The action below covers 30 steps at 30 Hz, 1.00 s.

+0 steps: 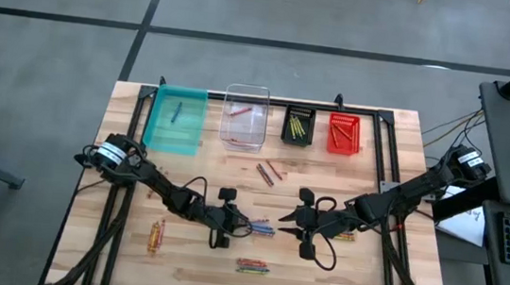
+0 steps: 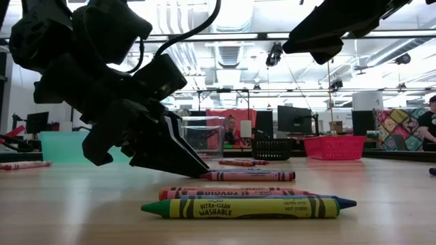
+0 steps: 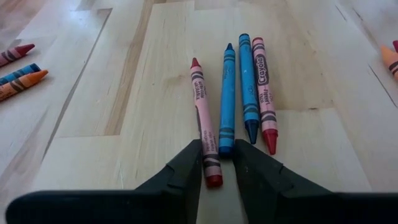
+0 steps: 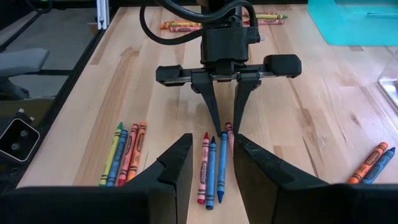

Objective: Sort crayons
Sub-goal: Put the red crayon into the transparent bin

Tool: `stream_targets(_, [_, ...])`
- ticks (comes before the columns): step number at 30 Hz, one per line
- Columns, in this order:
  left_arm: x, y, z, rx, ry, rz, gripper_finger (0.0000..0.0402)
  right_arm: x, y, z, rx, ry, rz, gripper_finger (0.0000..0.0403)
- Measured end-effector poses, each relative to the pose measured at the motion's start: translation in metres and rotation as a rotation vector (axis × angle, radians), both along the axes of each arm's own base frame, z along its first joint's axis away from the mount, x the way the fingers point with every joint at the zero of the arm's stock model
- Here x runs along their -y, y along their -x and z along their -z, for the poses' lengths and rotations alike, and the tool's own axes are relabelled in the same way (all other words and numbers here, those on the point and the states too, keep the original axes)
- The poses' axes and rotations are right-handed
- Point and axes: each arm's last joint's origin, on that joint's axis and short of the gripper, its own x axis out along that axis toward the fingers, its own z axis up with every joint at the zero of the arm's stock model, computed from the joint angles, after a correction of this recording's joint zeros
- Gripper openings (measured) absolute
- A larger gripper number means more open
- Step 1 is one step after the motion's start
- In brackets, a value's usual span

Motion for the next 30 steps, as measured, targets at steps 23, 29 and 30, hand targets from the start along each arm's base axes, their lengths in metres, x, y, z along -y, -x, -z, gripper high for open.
stream_targets(23, [-0.0025,0.0030,-0.0059,-0.017,-0.033,-0.036,0.0077,0.0000,0.0000,-0.0001,0.002,0.006,-0.004,0.0103])
stream_targets(29, [-0.0028,0.0030,-0.0058,-0.016,-0.043,-0.045,0.0063,0.0000,-0.0001,-0.0001,0.002,0.006,-0.004,0.0103])
stream_targets(30, [-0.0028,0.0030,-0.0058,-0.016,-0.043,-0.045,0.0054,0.0000,0.0000,-0.0001,0.002,0.006,-0.004,0.0103])
